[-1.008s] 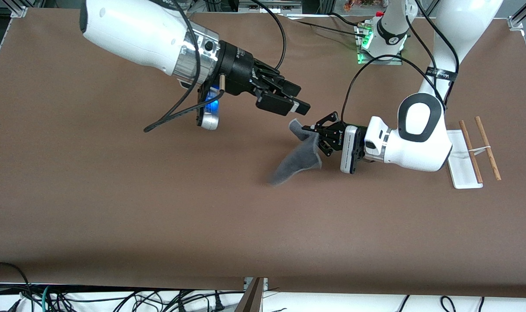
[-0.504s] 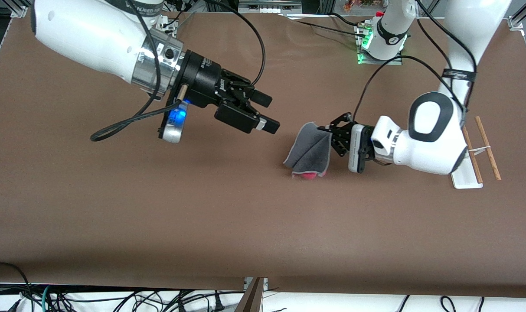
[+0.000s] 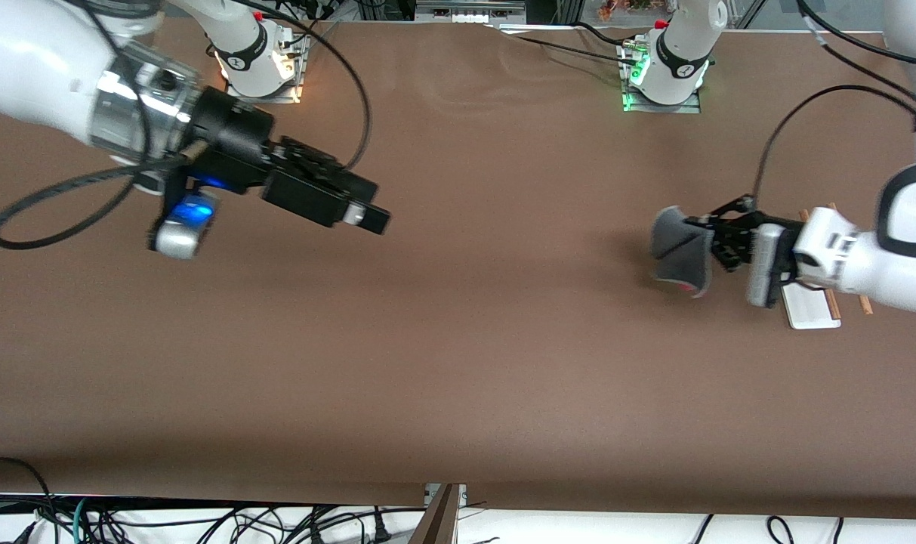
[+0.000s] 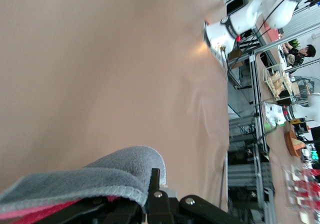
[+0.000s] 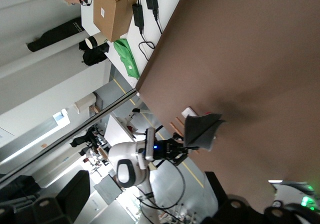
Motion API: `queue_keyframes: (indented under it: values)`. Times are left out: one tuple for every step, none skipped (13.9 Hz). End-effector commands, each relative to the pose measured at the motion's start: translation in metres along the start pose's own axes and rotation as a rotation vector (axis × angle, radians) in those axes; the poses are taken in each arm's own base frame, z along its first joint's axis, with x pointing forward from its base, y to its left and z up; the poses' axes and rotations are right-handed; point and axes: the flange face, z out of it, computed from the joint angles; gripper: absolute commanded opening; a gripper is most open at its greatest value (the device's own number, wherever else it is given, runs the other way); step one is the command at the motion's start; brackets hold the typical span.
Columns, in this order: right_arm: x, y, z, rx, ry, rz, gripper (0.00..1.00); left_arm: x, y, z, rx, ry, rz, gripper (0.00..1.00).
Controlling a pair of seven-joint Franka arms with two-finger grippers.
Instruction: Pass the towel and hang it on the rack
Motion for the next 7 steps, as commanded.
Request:
queue_keyframes:
  values:
    - [0.007, 0.051, -0.026, -0.121, -0.011, -0.147, 1.00, -0.066, -0.016, -0.047, 0.038, -0.049, -0.037, 0.00]
    - [0.016, 0.068, -0.039, -0.182, 0.002, -0.194, 1.00, -0.093, -0.018, -0.063, 0.074, -0.049, -0.063, 0.00]
    - [0.023, 0.083, -0.054, -0.270, 0.021, -0.270, 1.00, -0.121, -0.024, -0.076, 0.092, -0.050, -0.102, 0.00]
    - [0.027, 0.097, -0.065, -0.391, 0.032, -0.378, 1.00, -0.154, -0.028, -0.087, 0.109, -0.049, -0.149, 0.00]
    - [0.034, 0.109, -0.079, -0.506, 0.041, -0.475, 1.00, -0.179, -0.030, -0.095, 0.114, -0.038, -0.182, 0.00]
    - [0.045, 0.120, -0.094, -0.608, 0.061, -0.571, 1.00, -0.203, -0.029, -0.103, 0.125, -0.017, -0.212, 0.00]
    - [0.053, 0.127, -0.107, -0.699, 0.077, -0.654, 1.00, -0.227, -0.030, -0.109, 0.138, -0.001, -0.246, 0.00]
